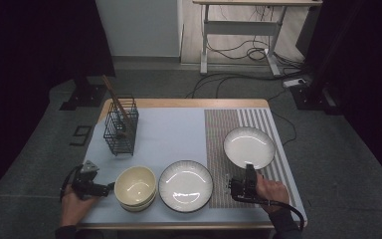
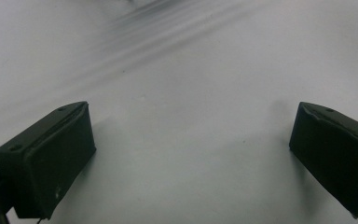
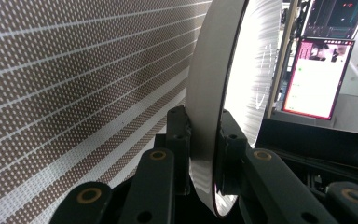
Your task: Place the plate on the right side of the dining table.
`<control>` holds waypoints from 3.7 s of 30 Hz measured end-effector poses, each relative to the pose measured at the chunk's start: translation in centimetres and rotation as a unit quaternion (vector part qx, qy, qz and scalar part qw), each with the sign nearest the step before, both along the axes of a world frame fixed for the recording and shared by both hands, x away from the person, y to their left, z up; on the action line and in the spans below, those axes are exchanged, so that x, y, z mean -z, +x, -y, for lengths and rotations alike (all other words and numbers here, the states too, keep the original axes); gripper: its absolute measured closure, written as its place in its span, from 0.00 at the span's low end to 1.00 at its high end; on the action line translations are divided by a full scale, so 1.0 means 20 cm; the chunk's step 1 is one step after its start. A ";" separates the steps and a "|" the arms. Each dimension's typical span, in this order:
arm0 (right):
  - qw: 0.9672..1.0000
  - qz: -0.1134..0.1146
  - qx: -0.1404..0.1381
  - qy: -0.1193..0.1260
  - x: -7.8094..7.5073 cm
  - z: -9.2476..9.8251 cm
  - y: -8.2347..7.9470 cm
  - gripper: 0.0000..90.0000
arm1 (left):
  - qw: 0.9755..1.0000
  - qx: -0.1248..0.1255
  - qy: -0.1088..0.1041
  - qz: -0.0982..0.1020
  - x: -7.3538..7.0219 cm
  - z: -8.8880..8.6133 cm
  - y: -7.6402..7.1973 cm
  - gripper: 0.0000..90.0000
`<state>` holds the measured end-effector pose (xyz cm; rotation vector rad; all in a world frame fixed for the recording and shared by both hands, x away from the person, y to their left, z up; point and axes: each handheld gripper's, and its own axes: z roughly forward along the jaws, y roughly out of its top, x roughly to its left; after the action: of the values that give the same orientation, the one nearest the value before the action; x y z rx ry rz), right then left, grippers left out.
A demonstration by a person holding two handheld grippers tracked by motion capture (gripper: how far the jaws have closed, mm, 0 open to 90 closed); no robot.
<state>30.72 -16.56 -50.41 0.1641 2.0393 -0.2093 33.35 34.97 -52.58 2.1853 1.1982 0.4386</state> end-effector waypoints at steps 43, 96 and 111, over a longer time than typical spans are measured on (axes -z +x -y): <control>0.998 -0.056 0.012 0.006 0.12 0.02 0.03 0.87 | 1.000 0.000 0.000 0.000 0.00 0.00 0.00 0.00; 0.963 -0.082 0.050 0.253 -0.19 0.19 -0.01 0.15 | 1.000 0.000 -0.001 -0.001 0.00 0.00 0.00 0.00; 0.863 -0.117 0.126 0.474 -0.21 0.44 0.03 0.12 | 1.000 0.000 -0.001 -0.001 0.00 0.00 0.00 0.00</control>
<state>31.39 -25.27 -46.14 1.0618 2.1900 0.6746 33.37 34.98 -52.58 2.1844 1.1994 0.4349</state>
